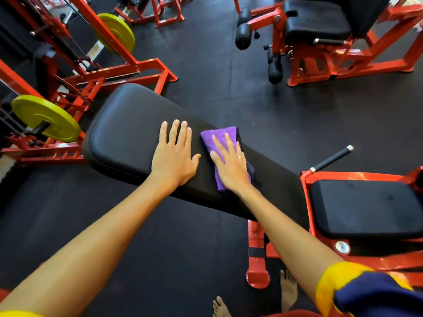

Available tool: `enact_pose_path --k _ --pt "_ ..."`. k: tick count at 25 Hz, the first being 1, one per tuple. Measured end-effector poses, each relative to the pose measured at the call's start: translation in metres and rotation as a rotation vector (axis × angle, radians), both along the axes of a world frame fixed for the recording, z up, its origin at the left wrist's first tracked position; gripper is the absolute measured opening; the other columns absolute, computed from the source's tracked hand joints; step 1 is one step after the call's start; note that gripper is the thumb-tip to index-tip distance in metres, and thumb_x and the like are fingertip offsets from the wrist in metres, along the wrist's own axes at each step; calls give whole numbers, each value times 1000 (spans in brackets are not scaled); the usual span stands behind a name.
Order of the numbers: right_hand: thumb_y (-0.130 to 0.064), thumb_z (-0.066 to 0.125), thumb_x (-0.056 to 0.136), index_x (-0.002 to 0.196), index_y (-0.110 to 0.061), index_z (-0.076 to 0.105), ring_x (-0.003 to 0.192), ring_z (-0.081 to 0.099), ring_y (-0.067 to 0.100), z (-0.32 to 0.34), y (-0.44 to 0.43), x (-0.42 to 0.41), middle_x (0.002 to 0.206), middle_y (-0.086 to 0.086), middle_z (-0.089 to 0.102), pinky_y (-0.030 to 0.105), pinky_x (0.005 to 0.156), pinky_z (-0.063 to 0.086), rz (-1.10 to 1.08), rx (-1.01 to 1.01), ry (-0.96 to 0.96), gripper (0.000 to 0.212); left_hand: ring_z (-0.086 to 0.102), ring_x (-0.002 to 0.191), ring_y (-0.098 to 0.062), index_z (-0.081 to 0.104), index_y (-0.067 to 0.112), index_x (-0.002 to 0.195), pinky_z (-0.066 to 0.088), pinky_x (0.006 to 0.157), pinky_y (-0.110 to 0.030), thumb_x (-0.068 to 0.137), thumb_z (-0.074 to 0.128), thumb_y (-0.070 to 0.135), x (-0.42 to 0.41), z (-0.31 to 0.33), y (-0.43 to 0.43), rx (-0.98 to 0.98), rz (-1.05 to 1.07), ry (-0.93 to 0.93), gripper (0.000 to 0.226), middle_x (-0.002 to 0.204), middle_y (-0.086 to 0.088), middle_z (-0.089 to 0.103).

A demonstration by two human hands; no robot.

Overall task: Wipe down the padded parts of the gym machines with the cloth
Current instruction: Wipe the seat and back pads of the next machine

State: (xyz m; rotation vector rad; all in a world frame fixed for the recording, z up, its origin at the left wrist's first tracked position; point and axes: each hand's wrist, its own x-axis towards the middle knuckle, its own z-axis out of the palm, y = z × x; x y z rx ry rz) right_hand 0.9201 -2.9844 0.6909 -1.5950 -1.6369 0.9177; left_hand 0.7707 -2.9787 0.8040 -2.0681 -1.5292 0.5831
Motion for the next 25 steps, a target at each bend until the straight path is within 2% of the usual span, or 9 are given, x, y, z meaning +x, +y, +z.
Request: enact_pose_path --k 3,6,10,13,15,17,21,23,25 --pt "-61 32 102 158 -43 29 157 11 21 -40 -41 29 170 -14 10 44 126 16 15 75 -50 58 -10 157 -29 -1 8 162 -8 124 -55 105 12 50 2 -2 2 -25 -22 -16 72 170 -12 -7" --pt "-66 30 98 153 -43 39 150 29 28 -67 -19 58 170 -14 12 48 118 32 -146 -104 -38 60 -11 157 -28 -3 11 162 -9 125 -54 106 9 50 2 -3 0 -44 -30 -1 69 170 -9 -7" --pt "-56 30 106 156 -41 35 157 9 27 -30 58 39 170 -9 15 50 126 10 -214 -237 79 52 -8 157 -26 2 11 162 -9 124 -56 106 15 49 9 -2 5 -63 2 -54 69 171 -9 -3" --pt "-55 28 108 159 -43 25 158 -1 23 -17 66 24 170 -9 15 48 127 -1 -89 -109 71 52 -4 157 -25 7 11 163 -9 124 -55 106 21 49 22 -9 14 -92 -10 -107 69 171 -9 2" --pt "-59 28 106 160 -45 21 159 2 22 -31 40 30 171 -11 13 45 127 3 -2 14 5 56 -3 158 -25 5 14 163 -9 124 -57 106 19 52 31 -19 18 -98 -20 -123 70 171 -8 2" --pt "-65 29 102 160 -43 23 158 10 19 -60 20 52 169 -12 16 42 127 14 -1 65 -77 62 -4 157 -26 3 16 163 -8 122 -61 104 14 58 36 -29 21 -77 -18 -101 73 171 -9 1" --pt "-57 33 104 150 -33 44 147 33 29 -73 48 81 160 -5 35 48 115 33 -172 -219 -66 52 -3 157 -29 6 16 163 -5 121 -63 103 13 62 35 -35 26 -37 -19 -77 76 171 -10 2" --pt "-52 28 105 134 -32 56 132 47 35 -43 78 66 144 3 53 48 104 38 -155 -167 -82 45 -2 157 -30 6 17 163 -4 121 -64 103 14 62 36 -36 27 -24 -19 -77 76 171 -10 2" --pt "-51 26 107 134 -31 58 126 52 33 -12 97 46 139 2 59 45 100 40 -57 -68 -69 46 0 157 -30 8 17 163 -3 121 -64 103 16 61 37 -38 27 -15 -17 -80 74 170 -10 4"
